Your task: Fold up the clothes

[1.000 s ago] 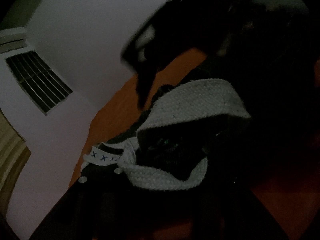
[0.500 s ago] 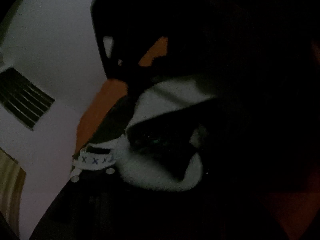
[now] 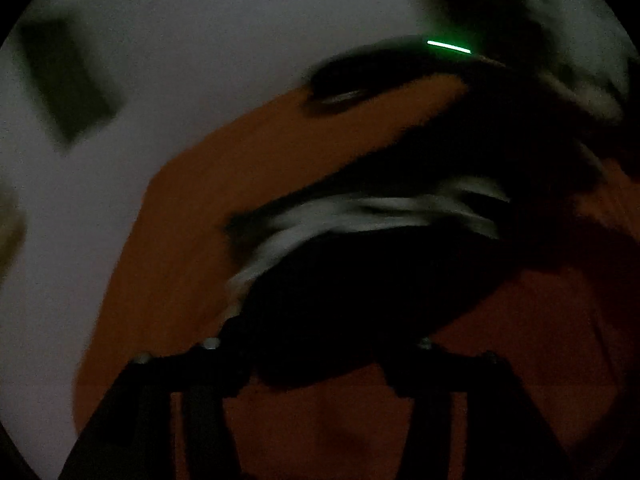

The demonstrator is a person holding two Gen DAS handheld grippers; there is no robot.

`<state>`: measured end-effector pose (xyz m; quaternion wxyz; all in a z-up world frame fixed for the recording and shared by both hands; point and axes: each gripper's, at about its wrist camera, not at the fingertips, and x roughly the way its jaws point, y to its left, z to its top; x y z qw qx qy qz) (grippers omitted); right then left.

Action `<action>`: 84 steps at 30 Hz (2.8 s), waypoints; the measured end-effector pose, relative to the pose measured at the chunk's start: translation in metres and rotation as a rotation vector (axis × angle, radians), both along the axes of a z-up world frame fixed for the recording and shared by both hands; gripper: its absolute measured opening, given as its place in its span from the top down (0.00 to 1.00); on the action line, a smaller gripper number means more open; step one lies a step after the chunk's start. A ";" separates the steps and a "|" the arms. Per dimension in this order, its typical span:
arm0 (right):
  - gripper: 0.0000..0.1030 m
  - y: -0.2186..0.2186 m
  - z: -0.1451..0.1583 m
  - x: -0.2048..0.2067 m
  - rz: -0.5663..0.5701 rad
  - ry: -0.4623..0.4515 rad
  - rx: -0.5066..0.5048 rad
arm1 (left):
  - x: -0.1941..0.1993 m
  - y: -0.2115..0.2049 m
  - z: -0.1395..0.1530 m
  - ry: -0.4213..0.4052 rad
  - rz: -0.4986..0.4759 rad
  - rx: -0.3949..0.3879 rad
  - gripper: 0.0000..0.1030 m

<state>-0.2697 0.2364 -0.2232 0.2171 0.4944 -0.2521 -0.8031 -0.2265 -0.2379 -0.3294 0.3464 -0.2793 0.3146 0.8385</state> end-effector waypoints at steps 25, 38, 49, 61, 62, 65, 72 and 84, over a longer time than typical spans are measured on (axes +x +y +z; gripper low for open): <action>0.56 0.027 0.048 -0.003 0.127 -0.171 0.370 | -0.120 0.066 -0.004 -0.303 -0.055 -0.178 0.39; 1.00 -0.033 0.011 0.075 0.283 0.045 0.402 | -0.190 0.147 -0.086 -0.456 0.059 -0.107 0.49; 1.00 0.012 0.002 0.096 0.148 0.044 0.328 | -0.180 0.051 -0.059 -0.572 0.160 0.106 0.49; 0.13 -0.087 0.028 0.057 0.410 0.351 0.519 | -0.167 0.055 -0.106 -0.895 0.208 0.231 0.49; 0.27 -0.101 0.021 0.051 0.436 0.353 0.558 | -0.169 0.058 -0.103 -0.902 0.217 0.251 0.49; 0.97 -0.110 0.011 0.050 0.432 0.352 0.625 | -0.167 0.057 -0.096 -0.884 0.251 0.307 0.49; 0.96 -0.025 0.044 0.076 0.101 0.277 0.631 | -0.163 0.072 -0.066 -0.730 0.192 0.225 0.45; 0.82 0.131 -0.005 0.120 -0.344 -0.224 0.682 | -0.168 0.060 -0.060 -0.722 0.175 0.181 0.44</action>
